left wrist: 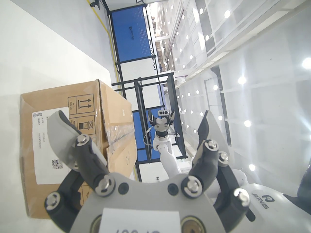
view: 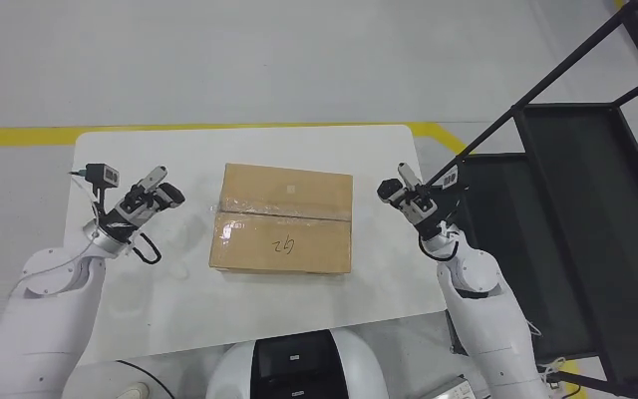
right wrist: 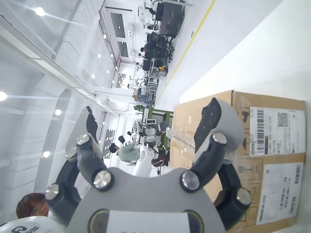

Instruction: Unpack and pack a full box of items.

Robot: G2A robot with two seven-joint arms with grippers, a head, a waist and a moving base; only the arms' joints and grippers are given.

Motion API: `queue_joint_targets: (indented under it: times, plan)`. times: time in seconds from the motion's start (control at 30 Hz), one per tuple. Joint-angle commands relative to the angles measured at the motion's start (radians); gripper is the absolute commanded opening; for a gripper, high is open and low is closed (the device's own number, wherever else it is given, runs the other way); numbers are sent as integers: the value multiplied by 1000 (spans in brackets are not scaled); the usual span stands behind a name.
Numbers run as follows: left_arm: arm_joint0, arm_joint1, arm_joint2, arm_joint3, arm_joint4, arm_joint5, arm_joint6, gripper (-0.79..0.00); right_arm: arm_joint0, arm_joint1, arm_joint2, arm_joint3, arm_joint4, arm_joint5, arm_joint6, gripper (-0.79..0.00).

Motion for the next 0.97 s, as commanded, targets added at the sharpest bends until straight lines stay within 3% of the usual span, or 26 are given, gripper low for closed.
queue_joint_targets:
  times: [0.0,0.4,0.93]
  plan:
    - [14,-4,-14,0,-62,-17,39,0,-2,-1,2,2,10,-11,-8,0]
    - [116,-23,-99,-30,-208,-96,287,0,-2,-1,2,2,10,-11,-8,0]
    - [116,-23,-99,-30,-208,-96,287,0,-2,-1,2,2,10,-11,-8,-1]
